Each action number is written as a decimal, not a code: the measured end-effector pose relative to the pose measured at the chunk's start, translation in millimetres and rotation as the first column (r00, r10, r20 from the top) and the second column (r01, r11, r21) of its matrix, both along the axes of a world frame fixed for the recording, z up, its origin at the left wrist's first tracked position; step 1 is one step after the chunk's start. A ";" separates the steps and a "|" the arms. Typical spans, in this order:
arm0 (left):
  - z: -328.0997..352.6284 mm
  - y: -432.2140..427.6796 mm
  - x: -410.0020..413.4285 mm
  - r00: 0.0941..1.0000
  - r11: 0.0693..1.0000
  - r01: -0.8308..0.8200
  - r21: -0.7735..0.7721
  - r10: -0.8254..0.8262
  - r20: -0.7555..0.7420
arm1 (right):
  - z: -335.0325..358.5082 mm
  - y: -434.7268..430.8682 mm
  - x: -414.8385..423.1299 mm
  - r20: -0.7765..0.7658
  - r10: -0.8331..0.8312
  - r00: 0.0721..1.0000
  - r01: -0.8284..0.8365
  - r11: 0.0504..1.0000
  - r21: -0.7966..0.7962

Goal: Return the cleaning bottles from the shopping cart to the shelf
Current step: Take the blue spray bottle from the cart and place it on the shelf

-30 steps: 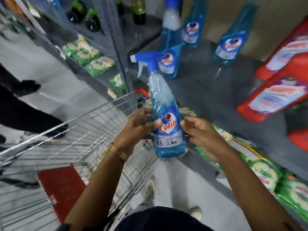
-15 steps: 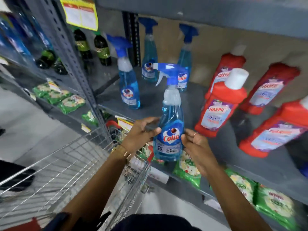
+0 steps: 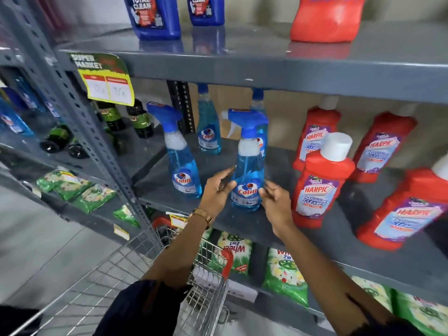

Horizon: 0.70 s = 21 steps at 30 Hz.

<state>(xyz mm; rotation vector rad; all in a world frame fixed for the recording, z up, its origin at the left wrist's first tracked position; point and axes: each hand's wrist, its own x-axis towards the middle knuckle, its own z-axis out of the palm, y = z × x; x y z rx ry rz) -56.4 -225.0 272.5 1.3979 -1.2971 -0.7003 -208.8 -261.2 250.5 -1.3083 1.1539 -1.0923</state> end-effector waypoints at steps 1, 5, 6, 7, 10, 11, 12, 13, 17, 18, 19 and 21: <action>-0.1 -0.2 -0.7 1.000 1.000 0.005 -0.017 -0.005 -0.010 | 0.6 0.3 0.5 -0.016 -0.008 1.000 0.008 1.000 -0.015; -11.6 9.2 -7.9 0.992 0.996 0.042 -0.080 -0.051 -0.118 | 3.8 21.6 -5.6 -0.138 -0.009 0.990 -0.009 0.991 -0.130; -19.2 13.6 -13.3 0.982 0.997 0.030 -0.068 -0.042 -0.182 | 1.4 33.1 -12.4 -0.155 -0.027 0.987 0.003 0.988 -0.152; -28.0 17.7 -20.1 0.972 0.999 -0.004 -0.049 -0.008 -0.237 | -3.0 47.2 -21.4 -0.141 -0.047 0.989 0.024 0.986 -0.164; -50.2 22.1 -43.5 0.958 0.985 -0.170 0.004 0.166 -0.232 | -19.6 92.0 -59.8 -0.084 -0.215 0.973 0.191 0.956 -0.224; -53.0 19.8 -51.8 0.957 0.974 -0.228 0.014 0.227 -0.178 | -23.6 101.3 -76.5 -0.069 -0.326 0.943 0.300 0.920 -0.250; -54.0 16.4 -57.6 0.952 0.959 -0.281 0.022 0.282 -0.116 | -26.2 105.9 -93.0 -0.039 -0.452 0.891 0.426 0.863 -0.273; -54.2 12.0 -61.6 0.944 0.946 -0.322 0.022 0.323 -0.064 | -27.2 106.4 -109.9 -0.030 -0.576 0.817 0.544 0.786 -0.294; -56.5 -1.4 -70.6 0.915 0.919 -0.392 -0.040 0.394 0.080 | -21.2 75.4 -171.9 -0.247 -0.788 0.565 0.713 0.616 -0.335; -58.1 -2.7 -70.0 0.906 0.911 -0.409 -0.049 0.412 0.098 | -19.1 64.2 -182.2 -0.289 -0.769 0.570 0.708 0.638 -0.303; -59.0 -3.6 -70.1 0.902 0.908 -0.415 -0.055 0.418 0.109 | -17.6 54.3 -190.9 -0.302 -0.743 0.597 0.692 0.668 -0.273; -60.8 -4.4 -69.0 0.900 0.908 -0.415 -0.052 0.419 0.120 | -20.1 39.3 -202.2 -0.246 -0.692 0.679 0.651 0.722 -0.234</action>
